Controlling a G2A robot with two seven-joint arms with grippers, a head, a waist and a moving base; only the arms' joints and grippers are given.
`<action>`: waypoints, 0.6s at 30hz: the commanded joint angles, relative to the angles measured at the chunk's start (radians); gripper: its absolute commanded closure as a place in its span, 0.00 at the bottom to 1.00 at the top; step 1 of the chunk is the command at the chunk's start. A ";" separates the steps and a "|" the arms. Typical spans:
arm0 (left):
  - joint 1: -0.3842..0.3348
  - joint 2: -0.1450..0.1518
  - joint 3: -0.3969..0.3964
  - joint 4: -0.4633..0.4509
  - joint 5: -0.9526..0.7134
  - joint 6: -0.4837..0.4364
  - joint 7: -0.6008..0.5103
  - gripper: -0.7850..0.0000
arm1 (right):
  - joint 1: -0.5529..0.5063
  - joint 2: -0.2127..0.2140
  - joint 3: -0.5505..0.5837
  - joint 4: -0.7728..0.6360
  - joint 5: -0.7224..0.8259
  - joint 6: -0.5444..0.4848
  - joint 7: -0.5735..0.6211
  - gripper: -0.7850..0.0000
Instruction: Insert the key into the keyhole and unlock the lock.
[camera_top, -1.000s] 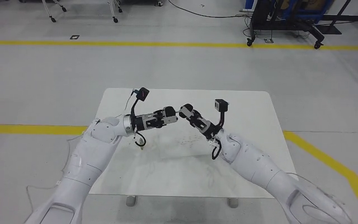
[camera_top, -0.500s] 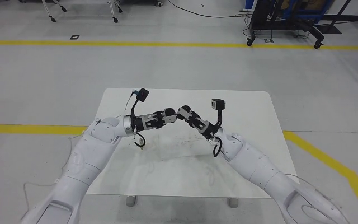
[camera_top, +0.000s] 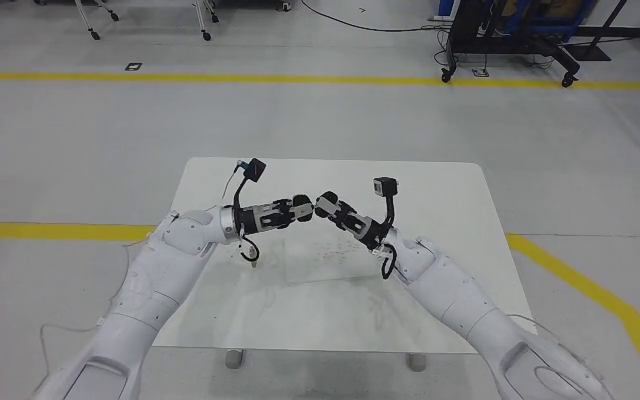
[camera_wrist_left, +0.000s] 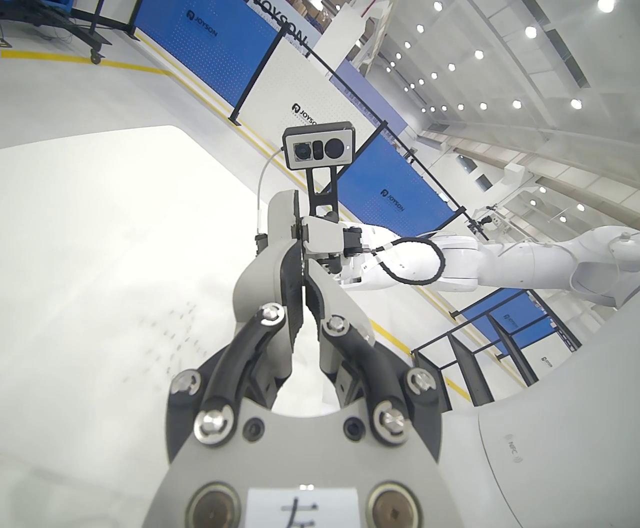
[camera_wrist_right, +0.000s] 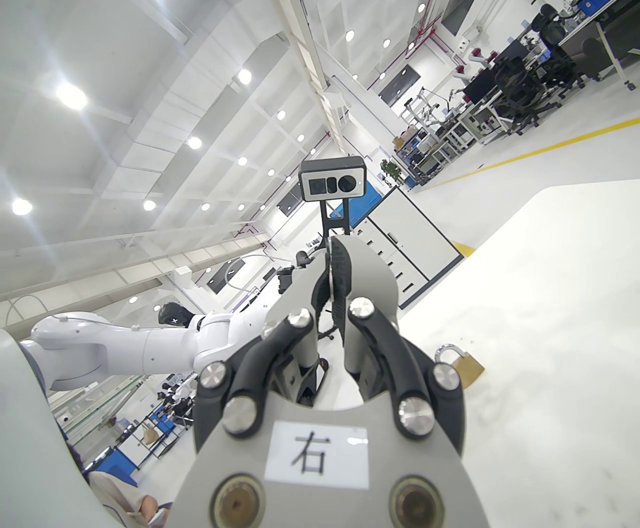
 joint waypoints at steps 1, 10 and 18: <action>0.001 0.000 -0.001 -0.001 0.004 0.001 0.009 1.00 | -0.004 -0.004 0.015 0.003 0.006 0.000 0.028 1.00; 0.004 0.007 -0.019 0.000 0.007 -0.006 0.021 1.00 | -0.026 -0.022 0.087 0.008 0.046 0.000 0.129 0.00; 0.028 0.027 -0.072 -0.010 -0.068 -0.052 0.001 1.00 | -0.026 -0.022 0.087 0.008 0.046 0.000 0.129 0.00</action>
